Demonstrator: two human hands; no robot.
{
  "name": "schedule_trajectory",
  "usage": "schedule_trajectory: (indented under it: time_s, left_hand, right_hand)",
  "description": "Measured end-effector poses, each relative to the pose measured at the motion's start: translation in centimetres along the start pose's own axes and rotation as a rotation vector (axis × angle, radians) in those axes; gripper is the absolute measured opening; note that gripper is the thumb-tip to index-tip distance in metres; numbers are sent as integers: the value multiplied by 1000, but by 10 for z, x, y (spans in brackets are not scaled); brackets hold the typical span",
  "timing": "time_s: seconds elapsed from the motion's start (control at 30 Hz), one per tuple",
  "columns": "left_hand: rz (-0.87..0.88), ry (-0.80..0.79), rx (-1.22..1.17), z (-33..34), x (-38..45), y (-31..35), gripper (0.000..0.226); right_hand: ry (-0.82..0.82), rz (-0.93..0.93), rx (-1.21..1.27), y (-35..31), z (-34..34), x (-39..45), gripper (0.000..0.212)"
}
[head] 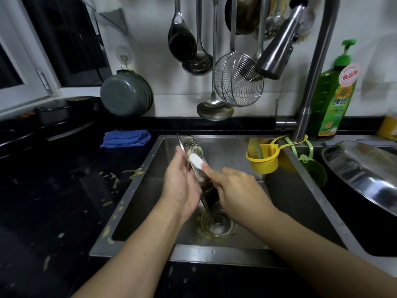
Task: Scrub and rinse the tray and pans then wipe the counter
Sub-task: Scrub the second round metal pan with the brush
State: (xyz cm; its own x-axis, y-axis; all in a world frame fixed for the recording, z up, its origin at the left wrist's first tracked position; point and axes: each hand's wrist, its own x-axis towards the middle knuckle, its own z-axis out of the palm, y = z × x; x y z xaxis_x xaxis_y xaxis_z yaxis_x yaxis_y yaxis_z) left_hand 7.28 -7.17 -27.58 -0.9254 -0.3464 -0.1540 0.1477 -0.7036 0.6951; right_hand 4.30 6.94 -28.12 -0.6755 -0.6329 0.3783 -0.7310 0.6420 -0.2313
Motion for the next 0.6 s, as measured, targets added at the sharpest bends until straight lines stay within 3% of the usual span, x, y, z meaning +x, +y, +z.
schedule_trajectory:
  time_s: [0.13, 0.3, 0.47, 0.6]
  left_hand:
    - [11, 79, -63, -8, 3, 13, 41]
    - [34, 147, -22, -9, 7, 15, 32]
    - [22, 178, -2, -19, 12, 17, 27]
    - [-16, 111, 170, -12, 11, 6, 26]
  right_hand:
    - [-160, -46, -57, -1, -7, -28, 63]
    - [-15, -22, -140, -1, -2, -1, 62]
    - [-111, -24, -127, 11, -11, -23, 61]
    - [19, 5, -87, 28, -11, 0, 56]
